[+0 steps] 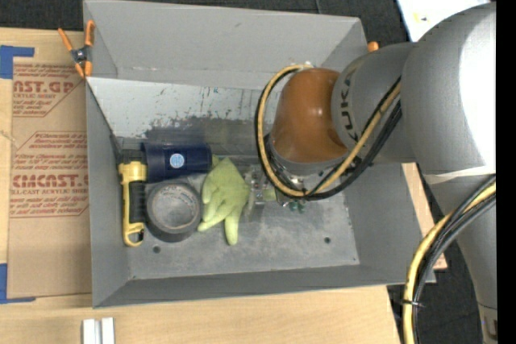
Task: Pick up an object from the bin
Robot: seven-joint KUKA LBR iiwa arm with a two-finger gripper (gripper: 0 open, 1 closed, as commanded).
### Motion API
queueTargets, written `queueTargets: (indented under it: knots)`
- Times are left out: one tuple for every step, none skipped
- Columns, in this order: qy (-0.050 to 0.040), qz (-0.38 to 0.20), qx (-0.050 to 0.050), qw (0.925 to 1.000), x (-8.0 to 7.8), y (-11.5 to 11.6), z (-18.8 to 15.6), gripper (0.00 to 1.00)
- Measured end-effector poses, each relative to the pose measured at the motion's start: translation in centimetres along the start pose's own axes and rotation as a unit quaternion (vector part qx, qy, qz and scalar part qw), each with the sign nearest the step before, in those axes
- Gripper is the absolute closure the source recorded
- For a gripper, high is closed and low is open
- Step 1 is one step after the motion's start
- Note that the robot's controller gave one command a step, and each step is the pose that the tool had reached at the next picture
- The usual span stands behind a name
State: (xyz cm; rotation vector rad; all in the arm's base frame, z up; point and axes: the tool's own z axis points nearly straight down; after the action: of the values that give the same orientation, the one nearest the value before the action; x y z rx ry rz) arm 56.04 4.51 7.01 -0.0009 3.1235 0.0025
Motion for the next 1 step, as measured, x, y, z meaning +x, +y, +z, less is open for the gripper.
queueTargets:
  knots:
    - [0.0000, 0.000, 0.000, 1.0000, 0.00, 0.00, 0.00, 1.00]
